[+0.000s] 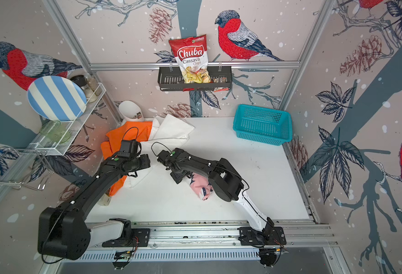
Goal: Roll up the shorts
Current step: Pick up the shorts from the center of the board.
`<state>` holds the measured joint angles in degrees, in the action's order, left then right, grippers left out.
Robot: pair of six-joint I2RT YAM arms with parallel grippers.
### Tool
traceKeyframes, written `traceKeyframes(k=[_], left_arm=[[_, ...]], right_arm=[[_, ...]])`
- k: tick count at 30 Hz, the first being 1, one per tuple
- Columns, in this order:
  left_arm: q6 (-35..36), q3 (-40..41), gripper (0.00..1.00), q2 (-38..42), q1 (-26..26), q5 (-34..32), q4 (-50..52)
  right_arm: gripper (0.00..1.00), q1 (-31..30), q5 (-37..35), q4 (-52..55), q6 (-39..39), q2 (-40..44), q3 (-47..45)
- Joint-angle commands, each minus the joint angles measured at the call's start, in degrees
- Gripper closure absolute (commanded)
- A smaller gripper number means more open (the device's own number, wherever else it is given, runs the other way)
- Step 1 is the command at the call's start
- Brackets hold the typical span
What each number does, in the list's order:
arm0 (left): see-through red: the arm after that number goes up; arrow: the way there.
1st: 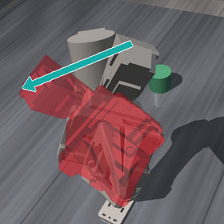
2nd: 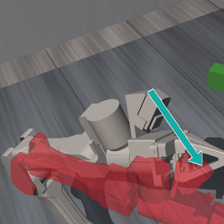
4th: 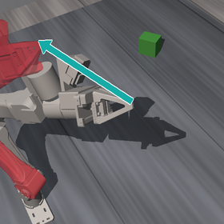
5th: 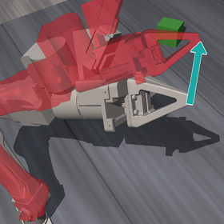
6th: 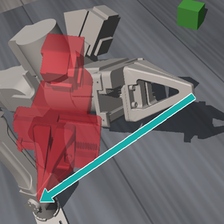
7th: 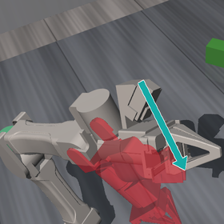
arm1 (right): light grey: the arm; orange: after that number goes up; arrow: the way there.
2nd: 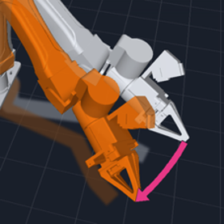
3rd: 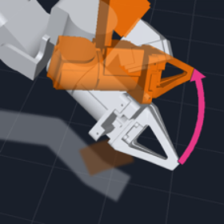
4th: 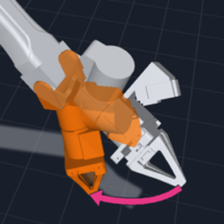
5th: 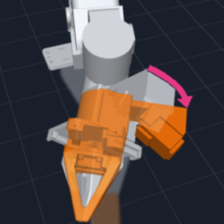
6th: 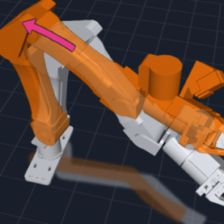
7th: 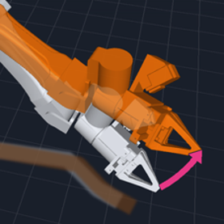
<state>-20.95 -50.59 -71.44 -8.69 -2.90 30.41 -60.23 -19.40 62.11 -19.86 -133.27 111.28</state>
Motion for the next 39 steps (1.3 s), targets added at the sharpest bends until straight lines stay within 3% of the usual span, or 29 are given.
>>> traceKeyframes(k=[1,6,15,24,32,37,39], left_arm=[[0.8,0.2,0.37,-0.1,0.3,0.6,-1.0],[0.8,0.1,0.37,-0.4,0.3,0.8,-0.9],[1.0,0.1,0.37,-0.4,0.3,1.0,-1.0],[1.3,0.0,0.37,-0.3,0.6,1.5,-1.1],[1.3,0.1,0.37,0.0,0.8,1.8,-1.2],[1.4,0.0,0.37,-0.1,1.0,2.3,-1.3],[1.4,0.1,0.37,-0.1,1.1,2.5,-1.3]], right_arm=[[0.0,1.7,5.2,-4.2,0.0,0.4,-3.5],[0.06,4.3,15.1,-11.8,1.4,2.4,-10.4],[0.28,9.0,21.7,-18.4,0.3,8.3,-16.7],[0.52,18.9,46.1,-39.6,-7.4,22.3,-32.9],[0.49,31.0,56.4,-60.7,-24.3,35.9,-46.3],[0.4,41.1,53.2,-64.2,-34.4,42.1,-46.7],[0.42,45.6,50.8,-62.7,-37.8,43.0,-45.0]])
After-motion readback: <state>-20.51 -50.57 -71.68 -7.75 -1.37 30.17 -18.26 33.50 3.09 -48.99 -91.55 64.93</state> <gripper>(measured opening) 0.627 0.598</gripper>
